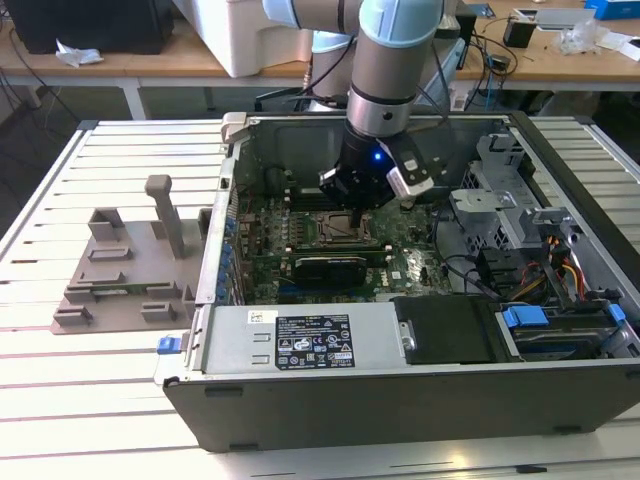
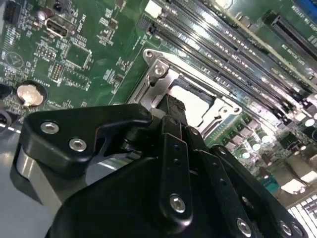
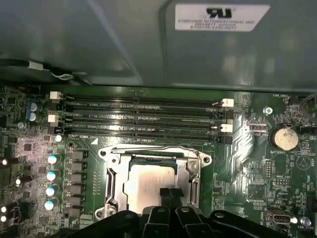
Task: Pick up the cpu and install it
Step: 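Install the first cpu locking lever, then install the second cpu locking lever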
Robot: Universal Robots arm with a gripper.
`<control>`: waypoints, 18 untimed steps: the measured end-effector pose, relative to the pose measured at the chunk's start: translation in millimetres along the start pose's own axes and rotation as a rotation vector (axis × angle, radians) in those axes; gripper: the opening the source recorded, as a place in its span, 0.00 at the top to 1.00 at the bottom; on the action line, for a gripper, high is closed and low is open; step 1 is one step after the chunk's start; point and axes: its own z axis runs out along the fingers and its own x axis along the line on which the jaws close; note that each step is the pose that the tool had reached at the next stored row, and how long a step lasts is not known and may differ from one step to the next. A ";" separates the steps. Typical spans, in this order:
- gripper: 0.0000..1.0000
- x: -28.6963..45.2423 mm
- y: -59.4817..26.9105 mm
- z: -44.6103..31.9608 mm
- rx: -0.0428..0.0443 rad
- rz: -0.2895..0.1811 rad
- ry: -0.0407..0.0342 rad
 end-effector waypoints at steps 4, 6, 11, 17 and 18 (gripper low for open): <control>0.89 2.1 1.6 -34.8 0.0000 0.000 -0.0004; 0.89 2.9 2.2 -48.0 0.0000 0.000 -0.0004; 0.89 3.0 2.3 -49.7 -0.0002 0.000 -0.0004; 0.89 3.0 2.3 -49.8 -0.0002 0.000 -0.0004; 0.89 3.0 2.3 -49.9 -0.0002 0.000 -0.0004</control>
